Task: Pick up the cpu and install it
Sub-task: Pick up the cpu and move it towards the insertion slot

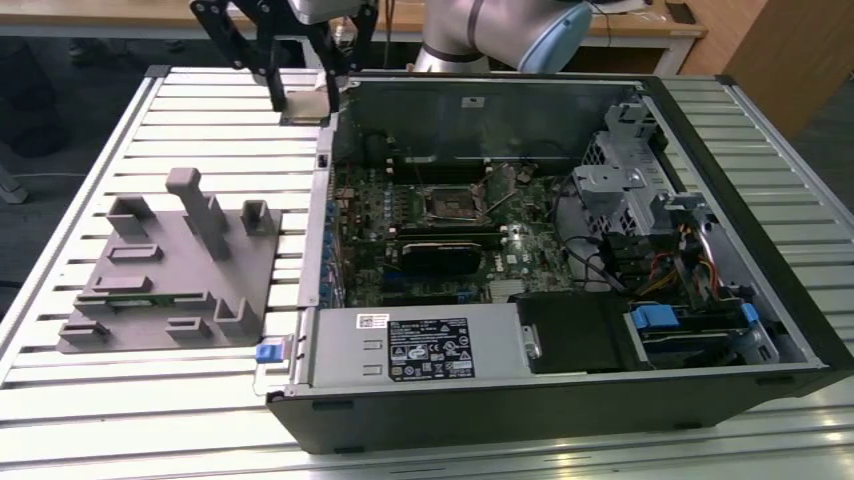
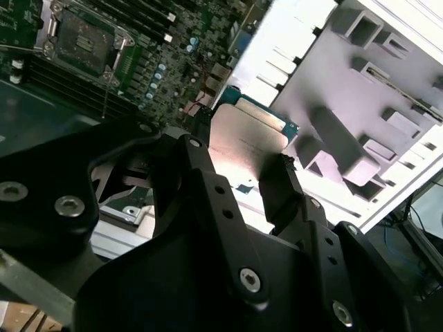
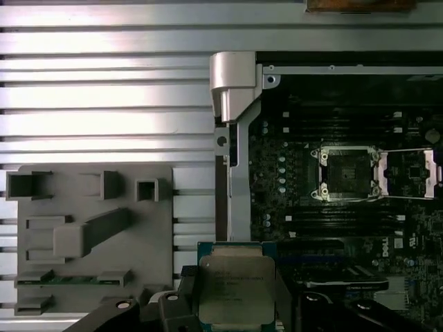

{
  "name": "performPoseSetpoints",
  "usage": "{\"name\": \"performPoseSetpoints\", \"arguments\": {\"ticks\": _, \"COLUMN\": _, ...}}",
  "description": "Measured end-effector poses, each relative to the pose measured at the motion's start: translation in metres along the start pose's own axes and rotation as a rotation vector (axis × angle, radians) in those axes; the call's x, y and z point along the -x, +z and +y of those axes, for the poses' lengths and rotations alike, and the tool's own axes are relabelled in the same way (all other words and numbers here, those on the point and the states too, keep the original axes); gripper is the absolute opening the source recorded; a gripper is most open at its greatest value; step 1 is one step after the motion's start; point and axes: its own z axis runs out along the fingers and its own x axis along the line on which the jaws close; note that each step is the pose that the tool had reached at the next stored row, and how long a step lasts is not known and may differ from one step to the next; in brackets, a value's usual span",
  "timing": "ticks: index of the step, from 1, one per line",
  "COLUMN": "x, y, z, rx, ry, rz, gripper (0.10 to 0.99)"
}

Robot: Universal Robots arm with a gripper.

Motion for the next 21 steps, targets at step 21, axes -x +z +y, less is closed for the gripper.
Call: {"name": "performPoseSetpoints", "arguments": {"ticks": 21, "x": 0.0656, "y": 0.0056, "z": 0.0068, "rx": 0.001, "ry": 0.000, "rz": 0.0001, "gripper": 0.533}}
